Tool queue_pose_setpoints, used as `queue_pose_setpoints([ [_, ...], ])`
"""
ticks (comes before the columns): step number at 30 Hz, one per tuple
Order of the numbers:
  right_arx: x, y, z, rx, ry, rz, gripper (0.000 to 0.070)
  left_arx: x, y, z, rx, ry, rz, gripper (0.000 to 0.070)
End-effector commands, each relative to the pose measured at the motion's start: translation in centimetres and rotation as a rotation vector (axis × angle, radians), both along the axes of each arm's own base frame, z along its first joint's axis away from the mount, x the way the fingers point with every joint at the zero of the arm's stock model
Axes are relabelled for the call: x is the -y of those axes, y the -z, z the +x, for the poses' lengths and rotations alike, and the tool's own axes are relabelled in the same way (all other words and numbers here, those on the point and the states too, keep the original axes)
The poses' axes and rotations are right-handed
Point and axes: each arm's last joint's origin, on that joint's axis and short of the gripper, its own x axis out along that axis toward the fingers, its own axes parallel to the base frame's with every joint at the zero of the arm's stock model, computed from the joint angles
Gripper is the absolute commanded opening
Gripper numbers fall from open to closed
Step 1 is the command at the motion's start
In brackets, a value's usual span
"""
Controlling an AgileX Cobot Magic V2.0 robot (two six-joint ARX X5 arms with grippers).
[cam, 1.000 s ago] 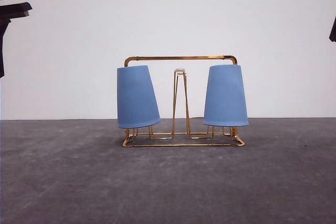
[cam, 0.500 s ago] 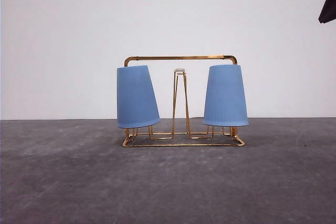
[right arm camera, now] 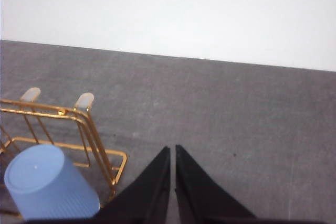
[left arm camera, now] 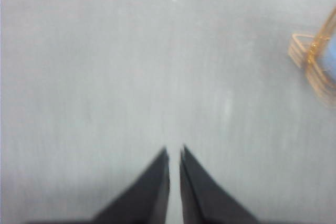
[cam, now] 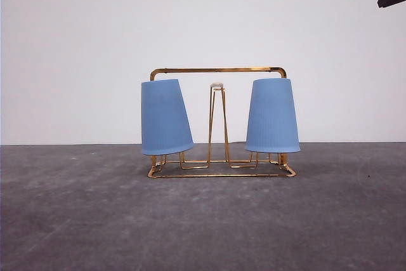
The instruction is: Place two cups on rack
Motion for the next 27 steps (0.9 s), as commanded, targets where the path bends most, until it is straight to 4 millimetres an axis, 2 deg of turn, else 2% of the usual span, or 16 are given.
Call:
queue_pose_setpoints([
  [1,0.03,-0.53,0.19,0.026,0.004,0.01,0.0012,-0.06,0.25,-0.1,0.017,-0.008,-0.001,0.0016],
  [7,0.03,-0.6,0.2,0.031,0.004,0.01,0.0012,-0.16,0.26,-0.17,0.034,-0.026,0.053,0.0016],
  [27,0.03,-0.61,0.2,0.032,0.004,0.01,0.0012,-0.16,0.27,-0.15,0.03,-0.025,0.046,0.0016],
])
